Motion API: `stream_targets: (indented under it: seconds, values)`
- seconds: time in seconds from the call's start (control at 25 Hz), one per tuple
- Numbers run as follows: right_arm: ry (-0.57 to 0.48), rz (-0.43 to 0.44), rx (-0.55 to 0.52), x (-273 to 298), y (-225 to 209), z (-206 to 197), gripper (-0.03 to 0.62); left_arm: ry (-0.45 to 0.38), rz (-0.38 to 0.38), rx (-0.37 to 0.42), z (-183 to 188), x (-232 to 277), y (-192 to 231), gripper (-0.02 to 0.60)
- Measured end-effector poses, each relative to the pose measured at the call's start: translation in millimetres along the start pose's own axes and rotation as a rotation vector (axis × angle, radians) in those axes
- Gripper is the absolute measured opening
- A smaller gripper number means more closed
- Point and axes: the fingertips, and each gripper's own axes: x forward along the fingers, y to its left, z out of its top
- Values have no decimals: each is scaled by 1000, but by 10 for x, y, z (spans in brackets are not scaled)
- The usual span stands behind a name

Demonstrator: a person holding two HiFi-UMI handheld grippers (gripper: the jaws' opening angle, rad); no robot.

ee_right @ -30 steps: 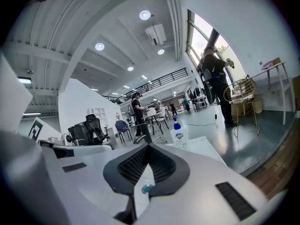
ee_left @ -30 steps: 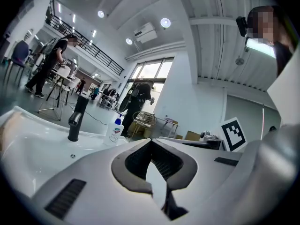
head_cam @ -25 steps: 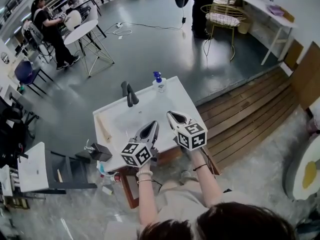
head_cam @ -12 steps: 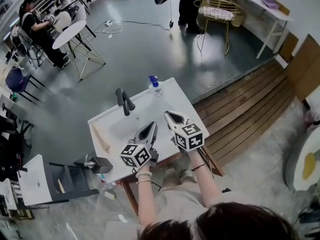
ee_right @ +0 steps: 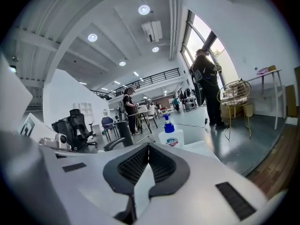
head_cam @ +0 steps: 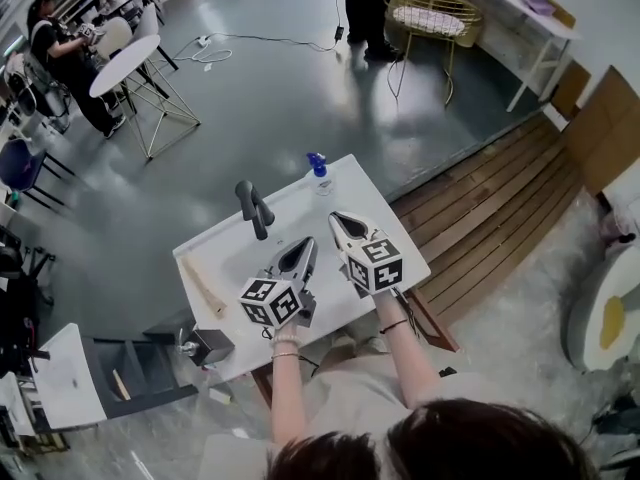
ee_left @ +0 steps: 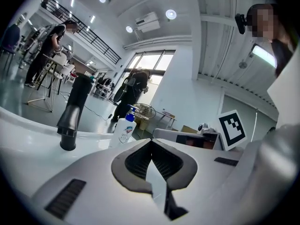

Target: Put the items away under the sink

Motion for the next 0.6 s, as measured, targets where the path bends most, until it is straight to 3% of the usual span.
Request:
stream_targets:
  seconds: [0.24, 0.6]
  values:
    - [5, -28, 8, 133, -36, -36, 17, 30, -17, 13, -7, 42, 92, 3]
    - [59, -58, 6, 434, -224, -107, 18, 64, 22, -12, -111, 146, 264, 3]
